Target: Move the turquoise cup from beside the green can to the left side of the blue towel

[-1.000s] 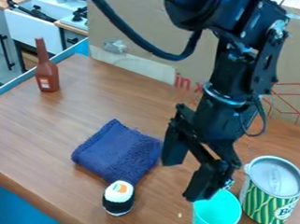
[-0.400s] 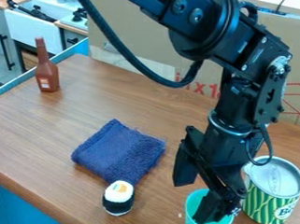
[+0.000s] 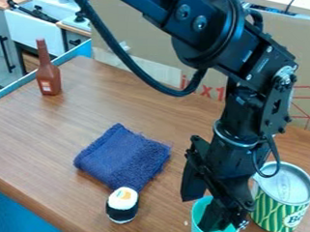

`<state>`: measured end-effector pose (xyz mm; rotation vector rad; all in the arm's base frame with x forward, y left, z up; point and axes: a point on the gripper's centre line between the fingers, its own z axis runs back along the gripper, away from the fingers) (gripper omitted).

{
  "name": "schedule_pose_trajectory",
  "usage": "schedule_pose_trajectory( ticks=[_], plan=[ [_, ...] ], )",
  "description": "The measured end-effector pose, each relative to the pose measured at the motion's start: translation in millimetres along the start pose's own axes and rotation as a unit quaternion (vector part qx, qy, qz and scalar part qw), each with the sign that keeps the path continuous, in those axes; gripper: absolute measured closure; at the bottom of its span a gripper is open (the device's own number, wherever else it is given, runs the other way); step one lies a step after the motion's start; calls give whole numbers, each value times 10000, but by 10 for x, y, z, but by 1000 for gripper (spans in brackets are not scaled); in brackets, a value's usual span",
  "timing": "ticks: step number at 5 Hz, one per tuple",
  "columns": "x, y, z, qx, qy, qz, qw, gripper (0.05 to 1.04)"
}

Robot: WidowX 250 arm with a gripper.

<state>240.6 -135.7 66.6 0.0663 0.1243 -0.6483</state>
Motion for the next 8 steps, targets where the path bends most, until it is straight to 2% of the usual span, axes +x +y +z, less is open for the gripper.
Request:
schedule_pose_trajectory(
  ticks=[1, 2, 3, 4, 5, 6, 7, 8],
  plan=[
    [0, -5, -7, -14, -9, 29, 10000, 716],
    [-14, -18, -14, -52, 26, 43, 10000, 922],
    [-30, -38, 39, -116, 25, -166, 9998, 991],
    [82, -132, 530, 35, -490, -594, 9970, 993],
    [-84, -175, 1037, 331, -958, -774, 9918, 993],
    [-412, 146, 1382, 432, -1289, -82, 9907, 993],
    [-640, 611, 1335, 395, -1167, 815, 9890, 993],
    [-913, 1023, 1142, 100, -1030, 1388, 9849, 993]
  ],
)
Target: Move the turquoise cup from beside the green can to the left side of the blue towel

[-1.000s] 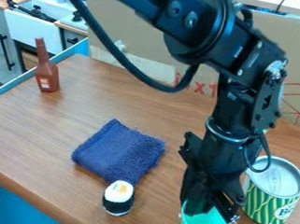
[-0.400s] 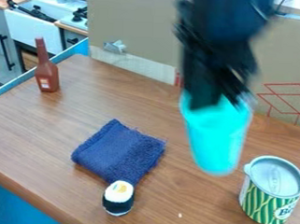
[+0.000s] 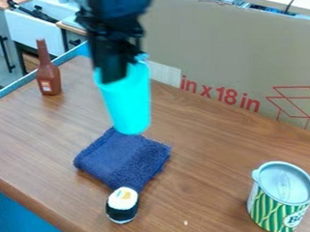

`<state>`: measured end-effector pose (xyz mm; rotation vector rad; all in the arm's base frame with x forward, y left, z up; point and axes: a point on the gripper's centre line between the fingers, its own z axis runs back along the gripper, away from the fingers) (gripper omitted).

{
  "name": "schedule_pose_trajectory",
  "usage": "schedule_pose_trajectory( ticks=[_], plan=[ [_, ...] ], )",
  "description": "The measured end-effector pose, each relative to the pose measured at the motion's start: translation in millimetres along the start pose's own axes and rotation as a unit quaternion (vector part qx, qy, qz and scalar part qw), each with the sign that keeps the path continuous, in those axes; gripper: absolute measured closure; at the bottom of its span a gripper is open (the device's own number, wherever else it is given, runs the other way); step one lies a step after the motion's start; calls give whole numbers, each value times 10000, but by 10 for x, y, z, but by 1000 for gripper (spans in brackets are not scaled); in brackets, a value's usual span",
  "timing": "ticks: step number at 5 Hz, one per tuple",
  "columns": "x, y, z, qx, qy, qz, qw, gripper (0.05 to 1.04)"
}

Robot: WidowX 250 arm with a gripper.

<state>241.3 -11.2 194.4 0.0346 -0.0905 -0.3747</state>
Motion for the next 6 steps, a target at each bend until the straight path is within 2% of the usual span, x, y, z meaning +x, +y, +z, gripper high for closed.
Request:
schedule_pose_trajectory(
  ticks=[1, 2, 3, 4, 5, 6],
  plan=[
    [-153, 456, -174, -32, 33, 349, 9994, 993],
    [-309, 899, -345, -94, 209, 597, 9980, 993],
    [-404, 1241, -406, 21, 325, 759, 9966, 993],
    [-428, 1408, -620, 81, 609, 730, 9954, 993],
    [-439, 1454, -824, -14, 865, 668, 9940, 993],
    [-463, 1426, -1015, -279, 1126, 577, 9916, 993]
  ],
)
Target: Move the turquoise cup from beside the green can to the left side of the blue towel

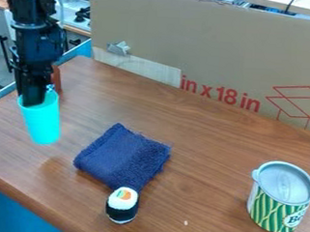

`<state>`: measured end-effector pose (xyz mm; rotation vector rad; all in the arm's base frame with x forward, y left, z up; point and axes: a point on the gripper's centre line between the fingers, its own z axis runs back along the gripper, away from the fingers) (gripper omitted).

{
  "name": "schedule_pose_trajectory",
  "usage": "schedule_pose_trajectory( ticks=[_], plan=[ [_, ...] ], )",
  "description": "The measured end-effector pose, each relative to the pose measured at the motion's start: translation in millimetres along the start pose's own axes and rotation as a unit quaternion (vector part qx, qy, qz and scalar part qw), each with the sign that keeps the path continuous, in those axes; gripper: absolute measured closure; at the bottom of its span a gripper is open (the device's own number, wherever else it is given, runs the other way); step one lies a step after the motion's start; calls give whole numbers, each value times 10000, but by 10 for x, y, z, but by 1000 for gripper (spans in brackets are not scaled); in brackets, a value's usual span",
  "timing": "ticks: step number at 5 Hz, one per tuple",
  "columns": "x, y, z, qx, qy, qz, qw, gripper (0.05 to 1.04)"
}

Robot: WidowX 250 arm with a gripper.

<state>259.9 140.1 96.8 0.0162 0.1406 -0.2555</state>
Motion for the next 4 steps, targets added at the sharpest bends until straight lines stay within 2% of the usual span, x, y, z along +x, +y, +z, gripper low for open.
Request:
schedule_pose_trajectory(
  ticks=[1, 2, 3, 4],
  plan=[
    [-23, -39, -121, -187, 174, -103, 9996, 993],
    [-70, -112, -274, -339, 234, -392, 9984, 993],
    [-128, -129, -359, -342, 203, -543, 9977, 993],
    [-160, -140, -366, -164, 72, -728, 9972, 960]
  ],
)
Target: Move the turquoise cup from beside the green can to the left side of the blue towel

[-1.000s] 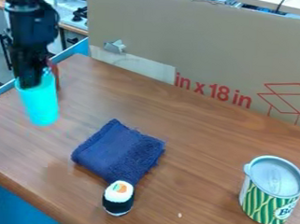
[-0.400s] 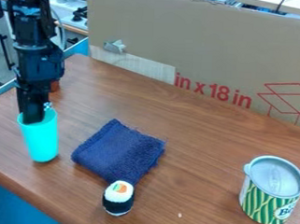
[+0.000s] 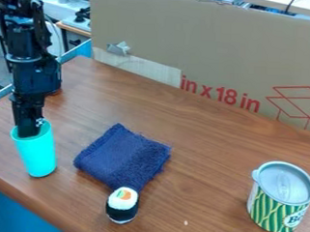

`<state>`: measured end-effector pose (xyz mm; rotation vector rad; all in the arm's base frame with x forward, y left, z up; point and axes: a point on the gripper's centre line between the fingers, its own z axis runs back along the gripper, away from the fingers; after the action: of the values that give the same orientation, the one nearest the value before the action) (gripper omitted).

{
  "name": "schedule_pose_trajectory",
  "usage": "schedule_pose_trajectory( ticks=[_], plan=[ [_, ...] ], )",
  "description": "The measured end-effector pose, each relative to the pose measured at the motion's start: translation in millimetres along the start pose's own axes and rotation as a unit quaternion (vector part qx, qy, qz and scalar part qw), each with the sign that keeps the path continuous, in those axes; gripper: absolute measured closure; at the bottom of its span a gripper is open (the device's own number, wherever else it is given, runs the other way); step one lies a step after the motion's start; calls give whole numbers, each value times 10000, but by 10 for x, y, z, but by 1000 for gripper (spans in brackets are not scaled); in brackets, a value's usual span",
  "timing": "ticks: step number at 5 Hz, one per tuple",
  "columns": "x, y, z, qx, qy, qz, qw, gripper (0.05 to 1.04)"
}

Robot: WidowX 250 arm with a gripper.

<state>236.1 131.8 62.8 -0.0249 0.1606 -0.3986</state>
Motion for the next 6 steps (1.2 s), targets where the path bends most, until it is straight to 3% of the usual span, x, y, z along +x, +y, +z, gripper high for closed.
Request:
schedule_pose_trajectory(
  ticks=[1, 2, 3, 4, 5, 6],
  plan=[
    [7, -48, -35, -76, -96, -174, 9998, 760],
    [20, -69, 169, 127, -389, -154, 9990, 435],
    [10, -122, 317, 141, -547, -107, 9983, 171],
    [59, -268, 608, 155, -803, -194, 9965, 77],
    [313, -713, 910, 293, -814, -634, 9942, 82],
    [440, -1158, 953, 282, -809, -824, 9929, 83]
  ],
)
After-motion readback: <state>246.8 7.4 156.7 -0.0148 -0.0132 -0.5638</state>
